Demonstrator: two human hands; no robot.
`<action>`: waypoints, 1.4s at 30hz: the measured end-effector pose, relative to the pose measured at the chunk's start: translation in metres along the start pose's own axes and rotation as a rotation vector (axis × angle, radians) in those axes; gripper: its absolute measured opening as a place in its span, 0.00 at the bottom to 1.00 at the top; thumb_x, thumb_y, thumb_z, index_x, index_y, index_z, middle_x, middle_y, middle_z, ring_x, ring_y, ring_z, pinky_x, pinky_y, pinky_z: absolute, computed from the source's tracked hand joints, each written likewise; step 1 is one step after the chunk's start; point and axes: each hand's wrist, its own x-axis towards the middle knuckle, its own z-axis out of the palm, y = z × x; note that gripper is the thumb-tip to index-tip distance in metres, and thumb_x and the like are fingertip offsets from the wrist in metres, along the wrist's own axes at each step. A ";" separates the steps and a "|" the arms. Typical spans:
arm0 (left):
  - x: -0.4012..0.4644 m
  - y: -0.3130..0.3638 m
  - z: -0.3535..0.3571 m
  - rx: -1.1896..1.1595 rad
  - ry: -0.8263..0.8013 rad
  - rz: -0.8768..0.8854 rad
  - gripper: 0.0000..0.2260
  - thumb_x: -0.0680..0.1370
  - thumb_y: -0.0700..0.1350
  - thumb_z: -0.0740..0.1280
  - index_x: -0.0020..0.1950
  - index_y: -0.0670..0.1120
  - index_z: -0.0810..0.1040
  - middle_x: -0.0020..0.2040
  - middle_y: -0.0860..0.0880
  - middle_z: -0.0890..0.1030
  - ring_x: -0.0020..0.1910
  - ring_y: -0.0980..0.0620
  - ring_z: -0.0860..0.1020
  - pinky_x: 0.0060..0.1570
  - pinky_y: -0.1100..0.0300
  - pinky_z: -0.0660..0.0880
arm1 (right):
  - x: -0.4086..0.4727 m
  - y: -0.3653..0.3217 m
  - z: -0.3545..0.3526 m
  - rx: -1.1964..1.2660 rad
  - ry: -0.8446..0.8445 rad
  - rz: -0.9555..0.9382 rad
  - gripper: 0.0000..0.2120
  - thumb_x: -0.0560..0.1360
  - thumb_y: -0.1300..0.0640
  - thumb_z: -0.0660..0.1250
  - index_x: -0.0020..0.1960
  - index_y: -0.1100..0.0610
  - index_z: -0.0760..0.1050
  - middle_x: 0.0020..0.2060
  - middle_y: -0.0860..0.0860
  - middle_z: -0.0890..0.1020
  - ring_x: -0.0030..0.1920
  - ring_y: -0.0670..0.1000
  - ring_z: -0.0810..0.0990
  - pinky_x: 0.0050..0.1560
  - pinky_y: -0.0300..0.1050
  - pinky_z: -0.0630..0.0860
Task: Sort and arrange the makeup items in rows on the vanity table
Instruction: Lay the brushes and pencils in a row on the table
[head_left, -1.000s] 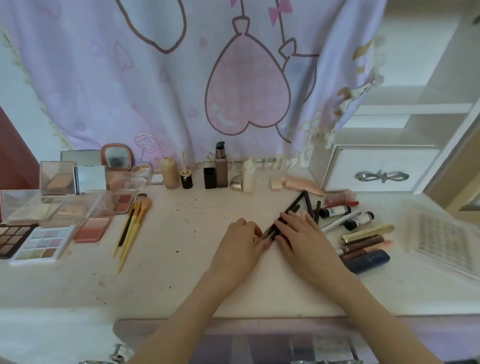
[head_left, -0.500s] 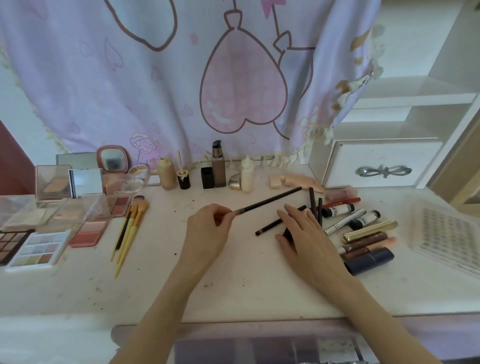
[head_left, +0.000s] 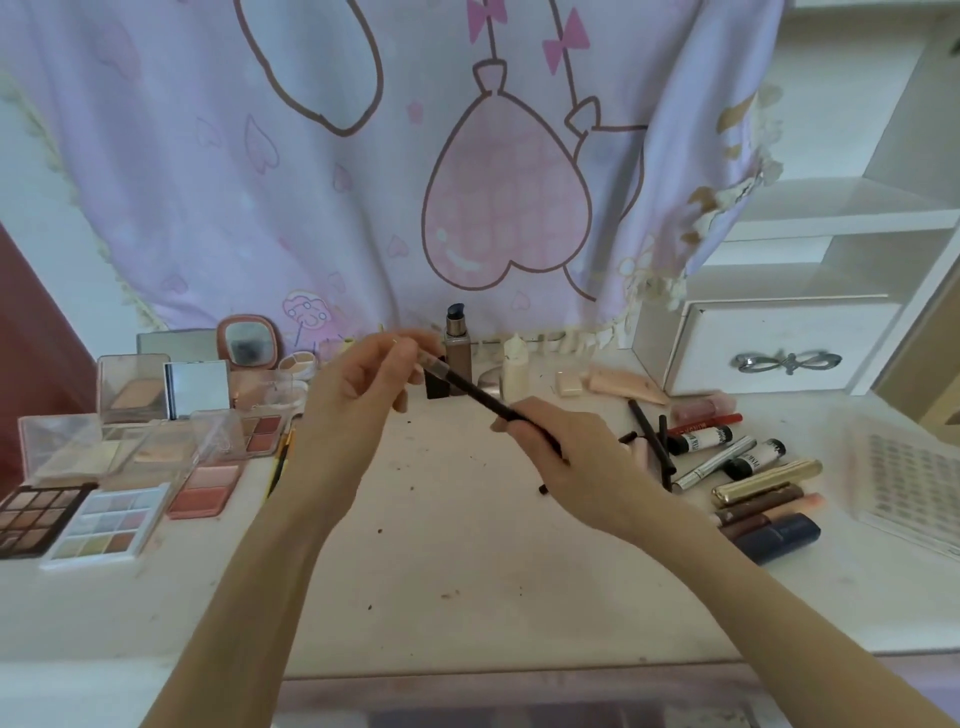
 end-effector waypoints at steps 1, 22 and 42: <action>0.000 -0.002 -0.003 -0.096 -0.061 -0.002 0.10 0.79 0.49 0.60 0.48 0.53 0.81 0.46 0.55 0.82 0.39 0.58 0.73 0.42 0.62 0.68 | 0.000 -0.004 0.002 0.162 -0.070 0.028 0.10 0.81 0.55 0.55 0.50 0.51 0.75 0.25 0.42 0.68 0.25 0.43 0.67 0.28 0.34 0.64; 0.015 -0.039 -0.071 -0.358 0.221 -0.361 0.07 0.78 0.42 0.61 0.42 0.45 0.77 0.36 0.51 0.77 0.32 0.58 0.68 0.29 0.68 0.61 | 0.007 -0.011 0.040 0.312 -0.289 0.295 0.13 0.78 0.49 0.59 0.39 0.47 0.78 0.32 0.47 0.77 0.26 0.39 0.73 0.32 0.35 0.70; 0.007 -0.089 -0.057 0.904 0.138 -0.373 0.07 0.73 0.41 0.69 0.49 0.41 0.80 0.48 0.45 0.81 0.47 0.51 0.76 0.44 0.62 0.66 | 0.062 -0.040 0.136 0.030 -0.091 0.395 0.11 0.76 0.55 0.65 0.52 0.61 0.79 0.50 0.55 0.80 0.50 0.54 0.78 0.45 0.40 0.72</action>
